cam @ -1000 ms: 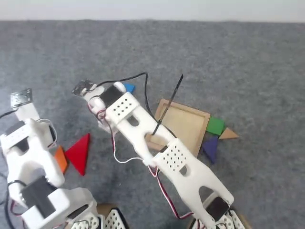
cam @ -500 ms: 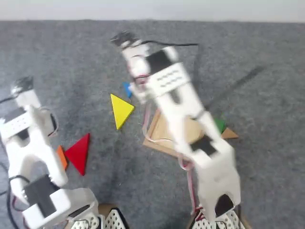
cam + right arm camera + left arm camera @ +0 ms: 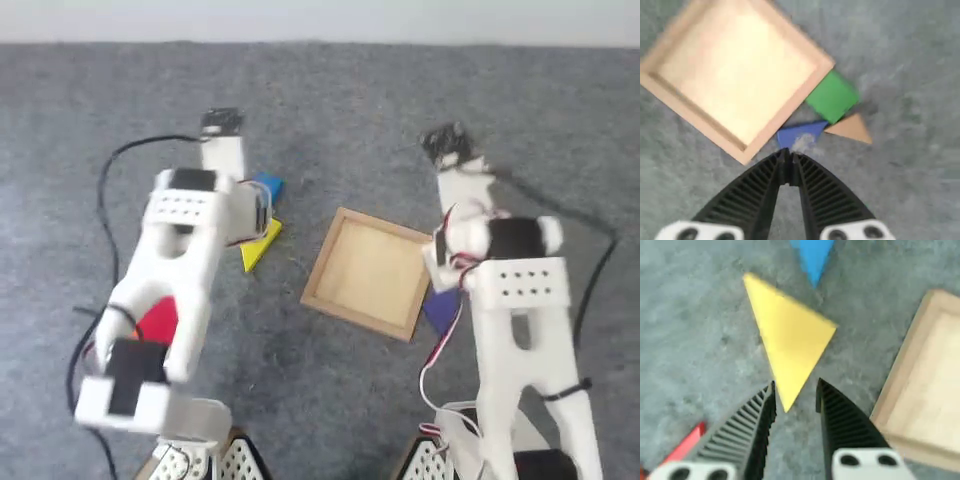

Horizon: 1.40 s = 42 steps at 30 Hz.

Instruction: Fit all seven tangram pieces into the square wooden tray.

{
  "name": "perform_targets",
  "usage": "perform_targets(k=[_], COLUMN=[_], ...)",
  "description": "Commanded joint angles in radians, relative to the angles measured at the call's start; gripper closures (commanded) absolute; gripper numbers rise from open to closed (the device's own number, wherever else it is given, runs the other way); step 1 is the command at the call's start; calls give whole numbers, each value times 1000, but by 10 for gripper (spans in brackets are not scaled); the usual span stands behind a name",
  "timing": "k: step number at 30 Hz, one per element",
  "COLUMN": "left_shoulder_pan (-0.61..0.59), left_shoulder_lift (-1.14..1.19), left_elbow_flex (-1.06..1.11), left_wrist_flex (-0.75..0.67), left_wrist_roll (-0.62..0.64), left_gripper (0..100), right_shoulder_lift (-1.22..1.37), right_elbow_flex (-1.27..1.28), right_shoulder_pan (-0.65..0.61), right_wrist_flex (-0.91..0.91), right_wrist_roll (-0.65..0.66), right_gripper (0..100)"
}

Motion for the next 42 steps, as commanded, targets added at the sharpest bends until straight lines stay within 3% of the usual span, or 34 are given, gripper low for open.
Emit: perform_targets(k=[1,6,14,21,29,33,42], left_shoulder_pan=[20,46,-28,-78,0,-17,-49], left_shoulder_lift=[129,279,282,374,311,341,396], left_elbow_flex=[-165,-315,-321,-358,-354,-352,-371], left_wrist_flex=[48,135,60,43,63,63,91], left_wrist_roll=[38,107,307,176,226,236,180], left_gripper=[857,758,732,724,672,625,622], right_shoulder_lift=[-53,-48,-45,-45,-45,-45,-45], right_elbow_flex=[127,219,258,261,278,279,282], right_shoulder_pan=[22,18,13,13,13,13,-18], right_wrist_flex=[-145,-254,-275,-282,-308,-308,-308], right_wrist_roll=[3,9,12,12,12,12,14], right_gripper=[990,990,990,990,990,989,988])
